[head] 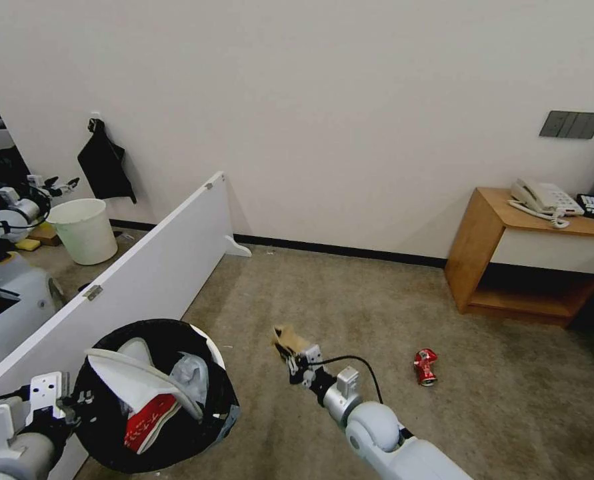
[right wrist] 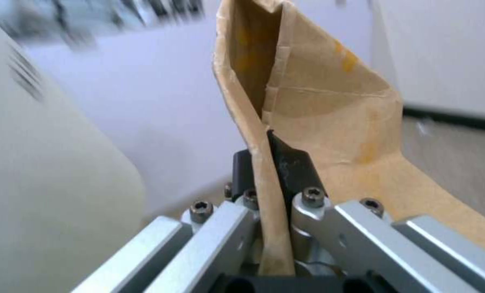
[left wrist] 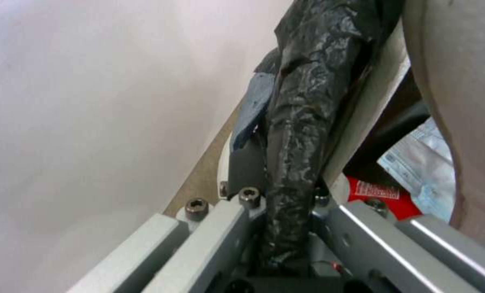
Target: Pick up the trash bin, then pick up the garbage from the floor and place it into the trash bin.
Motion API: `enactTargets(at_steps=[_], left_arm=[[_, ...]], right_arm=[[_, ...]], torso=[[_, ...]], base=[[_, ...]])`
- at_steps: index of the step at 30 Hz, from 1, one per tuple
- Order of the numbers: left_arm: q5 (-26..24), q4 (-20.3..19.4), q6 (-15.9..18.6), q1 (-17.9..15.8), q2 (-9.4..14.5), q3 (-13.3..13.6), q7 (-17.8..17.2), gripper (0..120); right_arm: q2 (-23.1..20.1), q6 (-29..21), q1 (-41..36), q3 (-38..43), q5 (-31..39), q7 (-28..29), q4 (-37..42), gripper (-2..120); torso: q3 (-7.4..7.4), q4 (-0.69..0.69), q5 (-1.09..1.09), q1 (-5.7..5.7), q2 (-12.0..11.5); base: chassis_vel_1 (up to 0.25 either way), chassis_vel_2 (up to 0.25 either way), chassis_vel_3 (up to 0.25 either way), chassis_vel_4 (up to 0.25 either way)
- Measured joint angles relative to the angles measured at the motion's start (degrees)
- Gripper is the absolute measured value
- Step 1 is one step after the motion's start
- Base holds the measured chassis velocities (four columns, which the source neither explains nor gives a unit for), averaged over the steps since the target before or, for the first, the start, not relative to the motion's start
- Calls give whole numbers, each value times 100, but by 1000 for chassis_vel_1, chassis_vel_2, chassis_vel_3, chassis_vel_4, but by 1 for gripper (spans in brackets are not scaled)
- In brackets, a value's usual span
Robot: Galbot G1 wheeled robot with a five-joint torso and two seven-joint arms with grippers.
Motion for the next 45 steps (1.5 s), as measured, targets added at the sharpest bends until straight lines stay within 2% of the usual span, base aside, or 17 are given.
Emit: enactTargets(at_steps=[7,9,13,15,18,23,26,28,29,31,32,34,41,45], left_arm=[[-30,-23,0,66,63,22,-29,0],[-178,-33,0,32,184,101,-115,0],[-289,-33,0,-6,282,156,-165,0],[-389,-12,0,-70,428,267,-193,0],[-407,11,0,-115,475,317,-199,0],[-495,194,1,-426,662,619,-213,0],[-502,231,1,-506,715,705,-215,0],[-518,329,1,-713,828,943,-217,0],[-518,329,1,-713,828,943,-217,0],[-543,423,1,-901,962,1221,-220,0],[-543,423,1,-901,962,1221,-220,0],[-564,471,2,-997,1075,1396,-221,0],[-572,549,1,-1113,1147,1633,-220,0],[-571,553,1,-1135,1147,1663,-219,0]], right_arm=[[74,450,20,62,327,-513,342,0],[-98,600,140,101,644,-829,654,0],[-244,667,283,150,1014,-1086,898,0],[-400,705,521,213,1549,-1454,1159,0],[-451,715,607,228,1715,-1572,1217,0],[-752,765,1073,157,2454,-1795,1530,0],[-847,766,1143,153,2603,-1836,1628,0],[-1072,765,1278,185,3000,-2004,1867,0],[-1072,765,1278,185,3000,-2004,1867,0],[-1319,733,1449,196,3572,-2213,2166,0],[-1319,733,1449,196,3572,-2213,2166,0],[-1451,683,1616,110,4030,-2418,2365,0],[-1594,375,2159,-351,4828,-2865,2785,0],[-1554,231,2392,-568,5076,-2967,2884,0]], torso=[[0,4,1,0,0],[0,1,0,0,0],[0,0,1,0,0],[0,3,1,0,0],[0,2,0,0,0],[0,3,1,1,0],[0,3,1,0,0],[0,0,2,0,0],[0,0,2,0,0],[0,-1,1,0,0],[0,-1,1,0,0],[0,2,1,0,0],[0,2,0,0,0],[0,2,1,0,0]], base=[[0,0,0,0],[0,0,0,0],[0,0,0,0],[0,0,0,0],[0,0,0,0],[0,0,0,0],[0,0,0,0],[0,0,0,0],[0,0,0,0],[0,0,0,0],[0,0,0,0],[0,0,0,0],[0,0,0,0],[0,0,0,0]])
